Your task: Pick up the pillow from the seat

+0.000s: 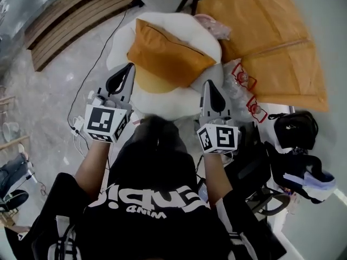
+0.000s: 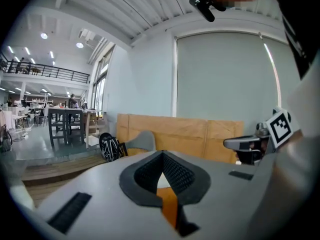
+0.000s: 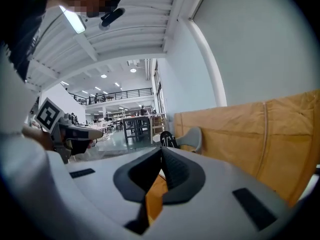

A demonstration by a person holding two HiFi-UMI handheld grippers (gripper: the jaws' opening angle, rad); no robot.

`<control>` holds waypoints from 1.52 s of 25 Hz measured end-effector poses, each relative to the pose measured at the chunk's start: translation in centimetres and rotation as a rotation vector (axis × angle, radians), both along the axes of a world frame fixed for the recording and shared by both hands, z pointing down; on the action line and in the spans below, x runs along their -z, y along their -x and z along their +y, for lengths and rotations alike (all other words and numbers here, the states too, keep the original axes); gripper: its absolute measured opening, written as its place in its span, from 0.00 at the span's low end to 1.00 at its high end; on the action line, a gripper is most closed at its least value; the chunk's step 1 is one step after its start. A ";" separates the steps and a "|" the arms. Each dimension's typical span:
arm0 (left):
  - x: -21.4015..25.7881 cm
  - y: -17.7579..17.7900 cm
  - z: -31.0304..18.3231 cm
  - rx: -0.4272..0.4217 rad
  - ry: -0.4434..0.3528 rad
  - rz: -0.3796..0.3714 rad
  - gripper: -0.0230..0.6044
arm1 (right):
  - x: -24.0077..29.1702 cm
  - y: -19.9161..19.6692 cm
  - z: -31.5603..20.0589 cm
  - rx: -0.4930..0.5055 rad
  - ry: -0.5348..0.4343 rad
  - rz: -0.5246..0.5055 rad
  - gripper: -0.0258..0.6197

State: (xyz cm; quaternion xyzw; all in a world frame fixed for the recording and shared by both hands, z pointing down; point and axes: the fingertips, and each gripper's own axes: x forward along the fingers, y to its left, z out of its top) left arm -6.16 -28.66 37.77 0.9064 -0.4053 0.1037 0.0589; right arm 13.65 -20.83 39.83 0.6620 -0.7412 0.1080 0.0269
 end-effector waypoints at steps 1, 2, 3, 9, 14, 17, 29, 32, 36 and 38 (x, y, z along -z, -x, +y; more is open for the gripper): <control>-1.0 -0.3 -0.4 -0.003 0.011 -0.005 0.05 | -1.1 -0.2 -0.2 -0.004 0.011 -0.008 0.07; -2.0 -0.5 -0.7 -0.005 0.023 -0.010 0.05 | -2.3 -0.4 -0.4 -0.008 0.022 -0.016 0.07; -3.2 -0.6 -1.0 -0.006 0.032 -0.015 0.05 | -3.4 -0.6 -0.5 -0.014 0.031 -0.024 0.07; -10.5 -1.1 -1.2 -0.007 0.108 -0.052 0.05 | -9.9 -1.6 0.0 -0.052 0.091 -0.024 0.07; -15.3 -1.5 -0.8 -0.008 0.154 -0.067 0.05 | -14.1 -1.5 0.6 -0.064 0.148 -0.032 0.07; -16.8 -1.9 -1.6 -0.015 0.170 -0.062 0.05 | -15.1 -1.6 0.2 -0.069 0.155 -0.040 0.07; -25.6 -3.2 -10.1 -0.015 0.215 -0.150 0.05 | -23.4 -4.3 -5.9 -0.065 0.227 -0.013 0.07; -29.1 -3.1 -12.4 0.024 0.284 -0.171 0.05 | -27.7 -4.9 -7.3 -0.072 0.286 -0.029 0.07; -33.5 -3.3 -15.2 0.053 0.346 -0.209 0.05 | -33.6 -5.7 -9.1 -0.087 0.369 -0.048 0.07; -35.5 -3.4 -16.1 0.073 0.380 -0.214 0.05 | -35.7 -6.2 -9.9 -0.100 0.398 -0.073 0.07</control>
